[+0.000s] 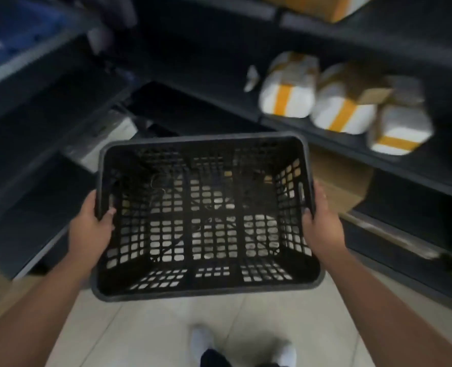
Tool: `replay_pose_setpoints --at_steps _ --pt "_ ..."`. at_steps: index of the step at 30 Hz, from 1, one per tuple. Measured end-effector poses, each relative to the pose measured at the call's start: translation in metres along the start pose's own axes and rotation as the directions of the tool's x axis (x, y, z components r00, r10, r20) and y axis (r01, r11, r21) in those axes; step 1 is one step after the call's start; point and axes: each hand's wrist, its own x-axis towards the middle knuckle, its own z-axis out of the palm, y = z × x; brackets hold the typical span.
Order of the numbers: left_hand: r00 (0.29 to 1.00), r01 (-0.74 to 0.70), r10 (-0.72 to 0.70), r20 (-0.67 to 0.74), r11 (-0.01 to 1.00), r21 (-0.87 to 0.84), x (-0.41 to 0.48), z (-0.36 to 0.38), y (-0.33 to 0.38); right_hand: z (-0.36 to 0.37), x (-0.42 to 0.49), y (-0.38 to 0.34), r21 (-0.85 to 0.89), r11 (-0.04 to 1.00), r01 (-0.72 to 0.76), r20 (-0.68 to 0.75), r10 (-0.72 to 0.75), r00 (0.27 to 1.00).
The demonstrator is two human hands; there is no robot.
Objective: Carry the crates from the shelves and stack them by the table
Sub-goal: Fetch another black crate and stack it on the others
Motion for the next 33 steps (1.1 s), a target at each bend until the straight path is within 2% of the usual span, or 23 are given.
replay_pose_setpoints --at_steps 3,6,12,15,18,21,25,27,30,33 --pt "0.982 -0.123 0.13 0.14 0.991 -0.052 -0.048 0.051 0.092 -0.086 -0.049 0.083 0.017 0.987 -0.161 -0.092 0.162 0.982" --pt "0.913 -0.276 0.287 0.29 0.958 -0.077 -0.113 0.109 0.186 -0.162 -0.106 0.175 0.048 0.954 -0.297 -0.217 0.3 0.929" --pt "0.727 -0.46 0.467 0.504 0.876 -0.147 -0.257 0.246 0.338 -0.28 -0.243 0.335 0.154 0.814 -0.561 -0.364 0.574 0.733" --pt "0.582 -0.539 0.552 0.597 0.811 -0.225 -0.339 0.307 0.403 -0.315 -0.314 0.392 0.259 0.702 -0.663 -0.422 0.7 0.577" --pt "0.405 -0.58 0.61 0.681 0.747 -0.324 -0.416 0.363 0.456 -0.337 -0.376 0.434 0.371 0.592 -0.716 -0.461 0.786 0.412" --pt "0.235 -0.658 0.626 0.743 0.665 -0.353 -0.484 0.421 0.503 -0.357 -0.428 0.464 0.46 0.516 -0.722 -0.533 0.811 0.24" --pt "-0.006 -0.715 0.629 0.777 0.541 -0.444 -0.594 0.476 0.57 -0.372 -0.493 0.498 0.556 0.335 -0.761 -0.54 0.842 -0.024" --pt "-0.087 -0.739 0.627 0.775 0.481 -0.472 -0.635 0.49 0.598 -0.377 -0.512 0.511 0.575 0.306 -0.759 -0.54 0.838 -0.072" --pt "-0.242 -0.755 0.626 0.741 0.358 -0.549 -0.733 0.522 0.643 -0.396 -0.557 0.543 0.659 0.226 -0.718 -0.525 0.821 -0.223" --pt "-0.348 -0.727 0.618 0.705 0.296 -0.619 -0.836 0.553 0.679 -0.416 -0.6 0.586 0.705 0.182 -0.685 -0.508 0.803 -0.31"
